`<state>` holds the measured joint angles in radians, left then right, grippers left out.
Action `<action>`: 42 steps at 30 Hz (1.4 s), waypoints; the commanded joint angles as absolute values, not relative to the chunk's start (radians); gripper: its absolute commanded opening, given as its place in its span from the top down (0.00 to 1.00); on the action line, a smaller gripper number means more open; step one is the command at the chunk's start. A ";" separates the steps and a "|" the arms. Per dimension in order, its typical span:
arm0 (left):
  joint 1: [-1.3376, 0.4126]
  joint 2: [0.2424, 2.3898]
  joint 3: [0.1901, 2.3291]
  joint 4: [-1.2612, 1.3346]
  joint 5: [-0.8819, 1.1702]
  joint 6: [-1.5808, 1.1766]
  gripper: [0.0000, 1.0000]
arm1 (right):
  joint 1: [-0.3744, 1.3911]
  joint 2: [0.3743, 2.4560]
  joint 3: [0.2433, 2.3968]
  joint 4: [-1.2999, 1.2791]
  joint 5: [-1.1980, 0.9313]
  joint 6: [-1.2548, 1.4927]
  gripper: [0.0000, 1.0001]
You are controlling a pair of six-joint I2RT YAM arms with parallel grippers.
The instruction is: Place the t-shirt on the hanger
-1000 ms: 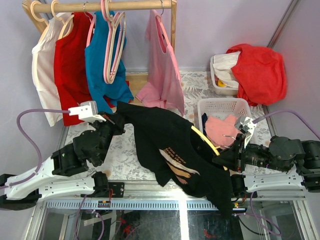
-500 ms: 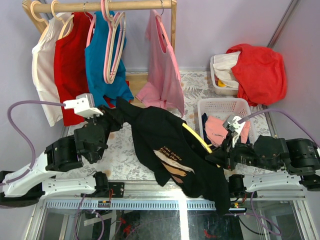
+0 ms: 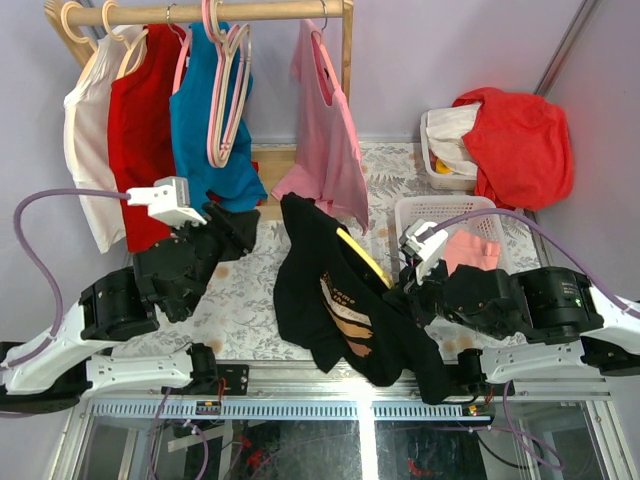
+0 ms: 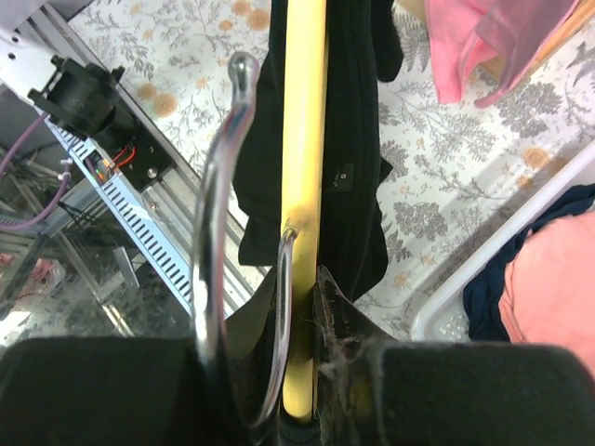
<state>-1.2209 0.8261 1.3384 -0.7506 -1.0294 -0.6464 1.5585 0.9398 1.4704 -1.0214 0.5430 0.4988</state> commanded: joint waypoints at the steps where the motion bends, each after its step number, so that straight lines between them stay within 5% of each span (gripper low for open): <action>1: -1.213 0.858 1.337 -0.520 -0.708 -0.548 0.55 | 1.562 0.981 1.588 -0.942 0.653 0.442 1.00; 13: -1.214 0.906 1.158 -0.191 -0.392 -0.800 0.40 | 1.561 1.068 1.574 -0.854 0.770 0.402 1.00; 31: -1.215 0.921 1.067 0.009 -0.426 -0.903 0.43 | 1.482 1.142 1.556 -0.749 0.622 0.352 1.00; 36: -1.214 0.934 1.071 -0.016 -0.471 -0.904 0.54 | 1.473 1.135 1.557 -0.741 0.614 0.351 1.00; 42: -1.214 0.969 1.099 -0.033 -0.525 -0.905 0.97 | 1.471 1.125 1.553 -0.716 0.592 0.341 1.00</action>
<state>-1.2163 0.9447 1.0615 -0.0628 -0.4740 -0.9188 1.4769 1.1454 1.5398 -0.8242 0.6064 0.3725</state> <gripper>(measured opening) 0.136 0.161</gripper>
